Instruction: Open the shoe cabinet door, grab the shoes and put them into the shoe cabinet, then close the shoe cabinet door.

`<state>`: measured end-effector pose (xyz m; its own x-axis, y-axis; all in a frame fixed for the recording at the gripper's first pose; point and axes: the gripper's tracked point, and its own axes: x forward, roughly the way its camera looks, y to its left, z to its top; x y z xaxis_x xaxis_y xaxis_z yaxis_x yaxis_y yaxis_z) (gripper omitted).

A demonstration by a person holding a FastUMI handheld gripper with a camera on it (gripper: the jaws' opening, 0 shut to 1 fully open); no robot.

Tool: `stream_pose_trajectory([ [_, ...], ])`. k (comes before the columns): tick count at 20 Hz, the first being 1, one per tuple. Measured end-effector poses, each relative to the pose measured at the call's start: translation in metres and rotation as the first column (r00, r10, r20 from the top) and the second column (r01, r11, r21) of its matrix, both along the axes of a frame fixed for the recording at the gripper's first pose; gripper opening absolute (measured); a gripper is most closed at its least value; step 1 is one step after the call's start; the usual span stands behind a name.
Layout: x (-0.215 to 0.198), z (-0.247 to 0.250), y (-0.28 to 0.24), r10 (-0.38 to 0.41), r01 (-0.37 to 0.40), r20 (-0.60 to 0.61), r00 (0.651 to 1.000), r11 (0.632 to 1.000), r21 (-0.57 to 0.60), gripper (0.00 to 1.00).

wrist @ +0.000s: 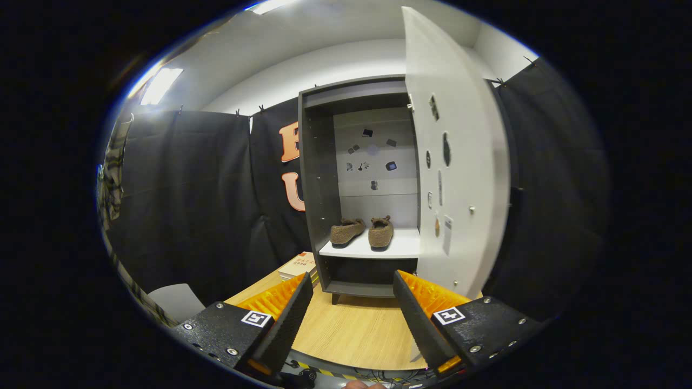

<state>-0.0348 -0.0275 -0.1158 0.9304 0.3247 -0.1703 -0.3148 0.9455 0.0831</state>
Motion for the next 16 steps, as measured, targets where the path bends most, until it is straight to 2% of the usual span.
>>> stream_pose_trajectory([
  [4,-0.007,0.001,-0.075,-0.09,0.09,-0.005,0.996,0.995,0.05,0.93],
  [8,0.009,0.003,-0.132,-0.175,0.174,0.005,0.985,0.982,0.074,0.94],
  [12,0.038,0.004,-0.152,-0.17,0.168,0.014,0.985,0.982,0.082,0.95],
  [16,0.055,0.001,-0.141,-0.125,0.124,0.011,0.992,0.991,0.052,0.95],
])
